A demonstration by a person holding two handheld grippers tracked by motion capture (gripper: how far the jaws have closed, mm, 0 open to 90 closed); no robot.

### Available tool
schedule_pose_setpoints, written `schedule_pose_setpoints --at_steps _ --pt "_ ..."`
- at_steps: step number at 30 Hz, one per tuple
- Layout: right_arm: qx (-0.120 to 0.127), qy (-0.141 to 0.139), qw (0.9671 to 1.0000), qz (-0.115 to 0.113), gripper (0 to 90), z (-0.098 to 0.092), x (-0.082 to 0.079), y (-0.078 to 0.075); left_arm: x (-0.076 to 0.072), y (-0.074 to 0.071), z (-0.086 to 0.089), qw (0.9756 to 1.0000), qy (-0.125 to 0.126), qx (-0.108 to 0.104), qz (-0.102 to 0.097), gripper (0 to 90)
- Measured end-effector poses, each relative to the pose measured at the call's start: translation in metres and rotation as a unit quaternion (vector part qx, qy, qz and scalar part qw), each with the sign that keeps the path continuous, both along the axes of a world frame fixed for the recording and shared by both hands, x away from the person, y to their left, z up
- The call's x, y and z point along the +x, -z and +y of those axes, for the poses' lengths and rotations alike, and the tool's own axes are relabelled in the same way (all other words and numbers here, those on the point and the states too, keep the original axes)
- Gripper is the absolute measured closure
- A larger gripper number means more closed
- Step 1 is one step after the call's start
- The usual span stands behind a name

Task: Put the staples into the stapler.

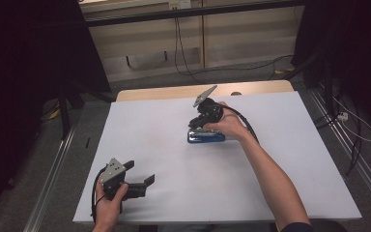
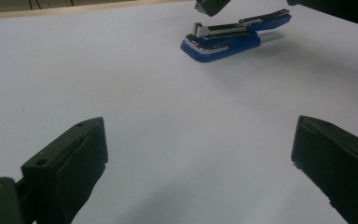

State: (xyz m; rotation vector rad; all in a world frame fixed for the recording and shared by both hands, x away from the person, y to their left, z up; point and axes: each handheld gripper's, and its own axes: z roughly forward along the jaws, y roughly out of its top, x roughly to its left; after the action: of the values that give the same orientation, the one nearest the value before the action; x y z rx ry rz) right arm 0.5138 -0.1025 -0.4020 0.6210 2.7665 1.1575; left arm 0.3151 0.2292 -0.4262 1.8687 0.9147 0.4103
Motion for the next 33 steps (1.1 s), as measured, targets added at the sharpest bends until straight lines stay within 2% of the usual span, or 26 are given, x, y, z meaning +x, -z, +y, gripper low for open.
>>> schedule_pose_setpoints --at_steps 7,13,18,24,33 --pt "-0.007 -0.014 0.9999 -0.006 79.3 -0.003 0.002 0.003 0.0 0.0 -0.002 1.0 0.007 0.002 -0.002 3.7" --pt "-0.007 -0.023 0.9997 0.001 79.2 -0.007 0.003 0.005 0.0 0.0 0.0 1.0 0.004 -0.002 -0.002 3.7" --pt "-0.013 -0.032 0.9994 -0.002 79.2 -0.008 0.004 0.009 0.0 0.0 0.0 1.0 0.004 -0.002 -0.002 3.7" --pt "-0.013 -0.038 0.9991 -0.009 79.2 -0.006 0.003 0.01 -0.001 -0.002 -0.001 1.0 0.003 -0.006 -0.007 3.8" --pt "-0.032 -0.055 0.9975 -0.029 79.2 -0.003 0.001 0.012 0.0 -0.001 0.001 1.0 0.005 -0.004 -0.004 3.8"
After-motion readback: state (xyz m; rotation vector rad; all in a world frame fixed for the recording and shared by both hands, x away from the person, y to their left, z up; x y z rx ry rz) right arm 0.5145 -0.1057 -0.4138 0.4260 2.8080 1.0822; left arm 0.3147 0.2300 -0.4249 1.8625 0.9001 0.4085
